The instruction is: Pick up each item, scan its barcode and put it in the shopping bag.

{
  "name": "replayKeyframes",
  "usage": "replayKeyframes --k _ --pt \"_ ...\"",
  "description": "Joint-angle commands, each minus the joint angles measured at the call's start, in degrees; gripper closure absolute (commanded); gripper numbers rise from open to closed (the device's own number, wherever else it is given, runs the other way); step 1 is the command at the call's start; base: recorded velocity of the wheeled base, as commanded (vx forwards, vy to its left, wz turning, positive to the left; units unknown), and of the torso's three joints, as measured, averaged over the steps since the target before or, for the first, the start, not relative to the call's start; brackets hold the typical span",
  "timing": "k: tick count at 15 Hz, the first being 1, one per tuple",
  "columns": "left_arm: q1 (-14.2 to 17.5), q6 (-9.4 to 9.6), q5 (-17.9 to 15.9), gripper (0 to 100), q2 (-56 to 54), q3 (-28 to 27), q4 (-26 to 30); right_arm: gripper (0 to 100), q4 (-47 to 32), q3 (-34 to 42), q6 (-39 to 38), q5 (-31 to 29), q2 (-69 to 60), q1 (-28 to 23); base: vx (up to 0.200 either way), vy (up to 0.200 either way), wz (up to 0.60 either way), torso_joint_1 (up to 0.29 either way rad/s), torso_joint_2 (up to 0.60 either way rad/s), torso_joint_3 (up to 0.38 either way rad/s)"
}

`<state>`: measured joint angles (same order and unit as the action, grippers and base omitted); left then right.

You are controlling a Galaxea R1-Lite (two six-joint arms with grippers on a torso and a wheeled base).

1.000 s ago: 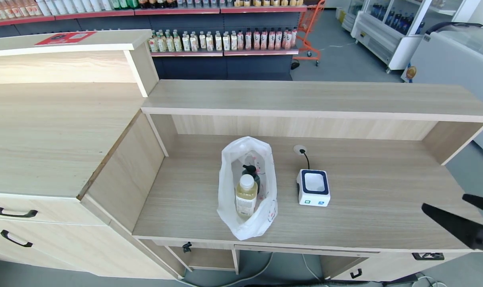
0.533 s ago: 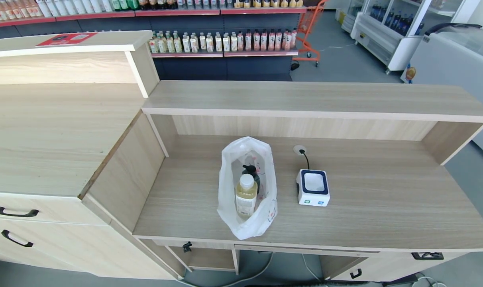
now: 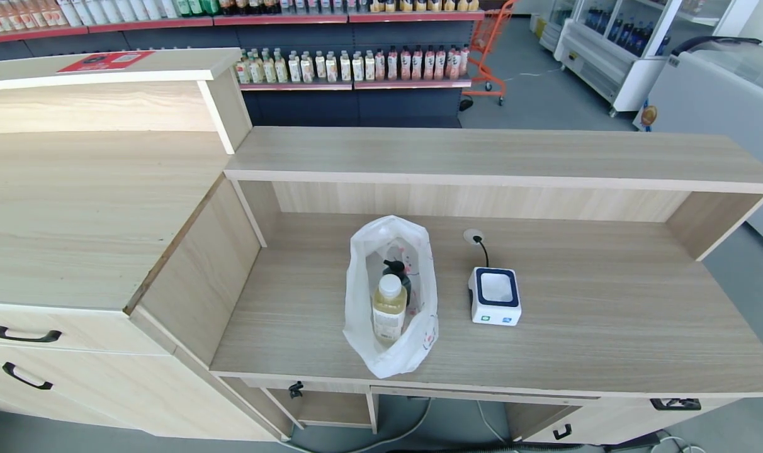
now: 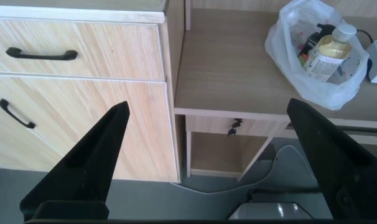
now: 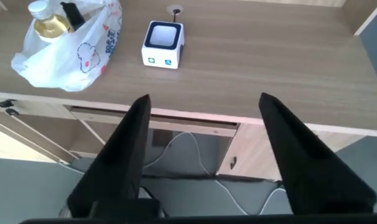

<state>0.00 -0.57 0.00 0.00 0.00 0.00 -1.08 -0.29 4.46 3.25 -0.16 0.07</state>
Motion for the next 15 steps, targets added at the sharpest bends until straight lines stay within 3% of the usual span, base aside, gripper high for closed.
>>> replayKeyframes --k 1,7,12,15 --pt "0.0 -0.04 0.0 0 0.1 0.0 0.0 100 -0.1 0.0 -0.1 0.0 0.2 0.0 0.0 0.0 0.0 0.0 0.0 0.0" --pt "-0.1 -0.22 0.0 0 0.1 0.0 0.0 100 -0.2 0.0 -0.2 0.0 0.2 0.0 0.0 0.0 0.0 0.0 0.0 0.0" --pt "0.0 1.72 0.0 0 0.0 0.0 0.0 100 -0.2 0.0 0.2 0.1 0.2 0.0 0.0 -0.2 0.0 0.007 0.0 -0.002" --pt "0.0 1.8 0.0 0 0.0 0.0 0.0 100 -0.1 0.0 0.2 0.0 0.2 0.0 0.0 -0.2 0.0 -0.004 0.0 0.001"
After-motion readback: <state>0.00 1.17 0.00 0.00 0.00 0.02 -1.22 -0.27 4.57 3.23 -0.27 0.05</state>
